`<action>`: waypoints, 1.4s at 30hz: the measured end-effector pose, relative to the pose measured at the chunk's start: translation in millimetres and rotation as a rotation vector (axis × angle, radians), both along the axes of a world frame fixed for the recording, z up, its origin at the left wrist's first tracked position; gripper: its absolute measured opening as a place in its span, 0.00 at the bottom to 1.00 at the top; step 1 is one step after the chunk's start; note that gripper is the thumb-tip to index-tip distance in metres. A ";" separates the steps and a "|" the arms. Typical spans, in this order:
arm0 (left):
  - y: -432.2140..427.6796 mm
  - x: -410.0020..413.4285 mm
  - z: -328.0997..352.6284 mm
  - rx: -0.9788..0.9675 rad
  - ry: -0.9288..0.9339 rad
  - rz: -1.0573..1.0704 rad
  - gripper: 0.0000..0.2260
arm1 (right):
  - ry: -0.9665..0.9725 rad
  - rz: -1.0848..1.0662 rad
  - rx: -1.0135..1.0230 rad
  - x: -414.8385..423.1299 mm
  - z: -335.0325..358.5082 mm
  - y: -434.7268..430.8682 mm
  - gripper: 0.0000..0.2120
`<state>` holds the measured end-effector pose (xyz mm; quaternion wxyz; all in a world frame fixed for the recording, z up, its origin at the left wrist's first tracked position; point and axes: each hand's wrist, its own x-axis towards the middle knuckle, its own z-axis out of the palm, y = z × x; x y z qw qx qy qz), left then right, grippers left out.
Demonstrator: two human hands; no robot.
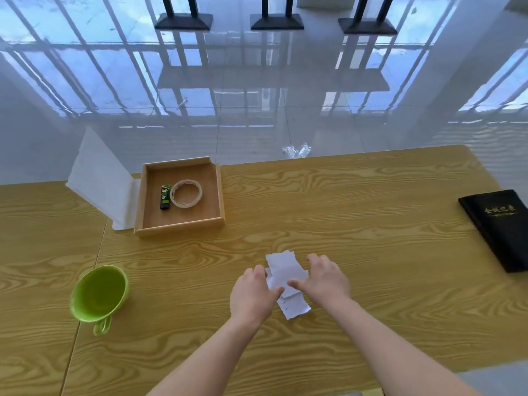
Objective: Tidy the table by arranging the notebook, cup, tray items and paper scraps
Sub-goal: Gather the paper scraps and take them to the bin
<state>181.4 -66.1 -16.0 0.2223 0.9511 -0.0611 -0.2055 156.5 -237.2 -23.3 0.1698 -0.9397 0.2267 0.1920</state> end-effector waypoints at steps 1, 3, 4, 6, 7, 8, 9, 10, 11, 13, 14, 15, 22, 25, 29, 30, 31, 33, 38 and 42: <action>-3.1 -1.3 -1.1 0.007 -0.002 -0.002 0.21 | 0.009 0.006 -0.005 -0.1 -3.5 0.5 0.34; -8.6 -3.2 -2.9 0.047 -0.002 -0.022 0.22 | -0.022 -0.003 0.006 -0.9 -10.2 -1.0 0.28; -10.5 -4.0 -4.6 0.075 -0.009 -0.034 0.21 | -0.046 -0.013 0.023 -1.3 -12.9 -2.4 0.24; -11.9 -4.8 -8.8 0.121 -0.037 -0.050 0.19 | -0.087 -0.042 0.079 -1.7 -17.4 -6.6 0.18; -11.5 -5.1 -11.3 0.134 -0.053 -0.053 0.18 | -0.095 -0.055 0.107 -1.9 -19.2 -9.1 0.16; -11.0 -5.5 -14.3 0.138 -0.066 -0.049 0.18 | -0.095 -0.065 0.128 -2.2 -20.7 -11.7 0.15; -10.6 -6.2 -17.1 0.134 -0.073 -0.041 0.18 | -0.093 -0.072 0.142 -2.9 -21.7 -14.4 0.14; -11.0 -6.6 -19.3 0.122 -0.077 -0.029 0.17 | -0.095 -0.075 0.150 -3.0 -22.4 -17.5 0.14; -11.4 -7.1 -20.8 0.103 -0.080 -0.015 0.17 | -0.102 -0.076 0.158 -3.3 -23.1 -19.6 0.15; -14.5 -8.5 -22.3 0.049 -0.081 0.021 0.15 | -0.122 -0.068 0.176 -4.2 -24.2 -22.2 0.19; -16.6 -9.4 -22.5 0.016 -0.076 0.037 0.14 | -0.130 -0.058 0.184 -4.8 -25.0 -22.8 0.21; -19.3 -9.9 -22.1 -0.014 -0.070 0.048 0.14 | -0.137 -0.047 0.188 -5.3 -25.8 -23.5 0.23; -29.5 -9.4 -31.7 0.065 -0.117 -0.089 0.18 | -0.237 -0.094 0.210 -12.7 -31.0 -26.5 0.17; -33.1 -14.2 -34.2 0.006 -0.127 -0.026 0.11 | -0.299 -0.142 0.240 -15.6 -31.5 -28.8 0.13; -33.9 -18.1 -36.5 -0.073 -0.125 0.121 0.04 | -0.338 -0.190 0.315 -16.9 -30.1 -36.5 0.13; -34.2 -18.7 -36.0 -0.090 -0.117 0.153 0.04 | -0.342 -0.195 0.337 -18.1 -29.3 -39.0 0.13; -34.7 -19.1 -34.2 -0.115 -0.103 0.188 0.04 | -0.352 -0.199 0.353 -19.6 -28.5 -41.5 0.13; -35.7 -19.0 -28.4 -0.192 -0.074 0.277 0.04 | -0.394 -0.206 0.368 -21.6 -26.7 -46.5 0.13; -33.4 -17.7 -13.7 -0.359 -0.021 0.416 0.08 | -0.448 -0.218 0.411 -21.6 -18.8 -55.0 0.08; -33.5 -16.0 -1.5 -0.407 -0.025 0.419 0.09 | -0.458 -0.222 0.423 -19.2 -10.5 -60.2 0.07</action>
